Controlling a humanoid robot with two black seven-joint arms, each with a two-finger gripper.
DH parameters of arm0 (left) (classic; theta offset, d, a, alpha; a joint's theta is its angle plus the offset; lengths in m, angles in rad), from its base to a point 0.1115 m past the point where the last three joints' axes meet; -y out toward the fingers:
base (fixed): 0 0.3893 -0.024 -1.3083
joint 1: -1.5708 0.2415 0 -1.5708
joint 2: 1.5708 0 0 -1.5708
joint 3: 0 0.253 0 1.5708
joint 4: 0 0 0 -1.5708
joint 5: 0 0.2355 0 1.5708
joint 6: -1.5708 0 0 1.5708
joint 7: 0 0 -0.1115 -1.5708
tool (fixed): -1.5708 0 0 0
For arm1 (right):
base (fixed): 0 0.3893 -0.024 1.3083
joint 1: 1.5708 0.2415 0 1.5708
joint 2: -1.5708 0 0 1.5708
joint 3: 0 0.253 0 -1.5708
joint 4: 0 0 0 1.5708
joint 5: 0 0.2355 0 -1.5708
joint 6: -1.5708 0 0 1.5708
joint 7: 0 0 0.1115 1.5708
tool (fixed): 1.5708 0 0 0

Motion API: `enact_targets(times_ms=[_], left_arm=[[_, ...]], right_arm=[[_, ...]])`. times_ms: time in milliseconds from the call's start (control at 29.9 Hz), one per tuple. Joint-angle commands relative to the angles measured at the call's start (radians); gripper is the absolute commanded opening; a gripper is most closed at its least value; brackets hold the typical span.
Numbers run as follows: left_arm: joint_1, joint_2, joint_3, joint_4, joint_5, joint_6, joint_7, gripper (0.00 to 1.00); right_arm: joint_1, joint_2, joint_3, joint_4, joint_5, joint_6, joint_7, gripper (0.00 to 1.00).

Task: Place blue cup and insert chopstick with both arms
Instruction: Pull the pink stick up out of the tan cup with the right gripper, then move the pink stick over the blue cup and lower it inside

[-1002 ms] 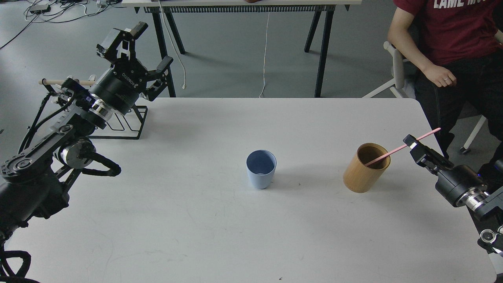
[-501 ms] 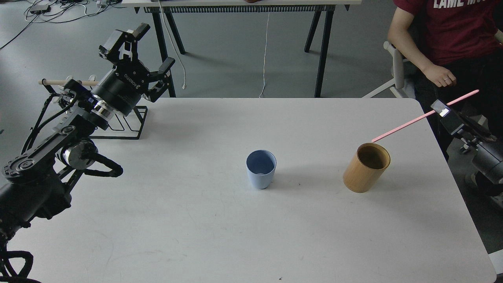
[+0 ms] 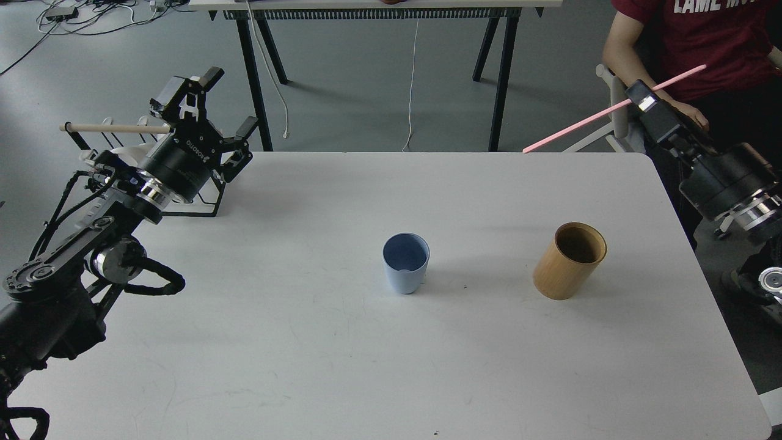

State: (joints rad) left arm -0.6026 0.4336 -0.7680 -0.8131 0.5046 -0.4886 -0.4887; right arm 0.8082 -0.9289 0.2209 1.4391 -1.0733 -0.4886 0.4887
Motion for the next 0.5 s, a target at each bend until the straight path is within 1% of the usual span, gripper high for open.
enact_targets(times_ms=[0, 100, 267, 468], left_arm=[[0.009, -0.007, 0.007, 0.008, 0.0, 0.0, 0.0, 0.99], [0.017, -0.012, 0.009, 0.008, 0.002, 0.0, 0.0, 0.99], [0.018, -0.013, 0.01, 0.009, 0.002, 0.0, 0.0, 0.99], [0.024, -0.013, 0.01, 0.008, 0.002, 0.0, 0.0, 0.99]], right_arm=[[0.179, 0.102, -0.231, -0.057, -0.007, 0.0, 0.0, 0.0], [0.287, 0.186, -0.34, -0.08, -0.01, 0.0, 0.0, 0.0], [0.408, 0.3, -0.489, -0.114, -0.013, 0.0, 0.0, 0.0], [0.46, 0.416, -0.612, -0.195, -0.034, 0.0, 0.0, 0.01]])
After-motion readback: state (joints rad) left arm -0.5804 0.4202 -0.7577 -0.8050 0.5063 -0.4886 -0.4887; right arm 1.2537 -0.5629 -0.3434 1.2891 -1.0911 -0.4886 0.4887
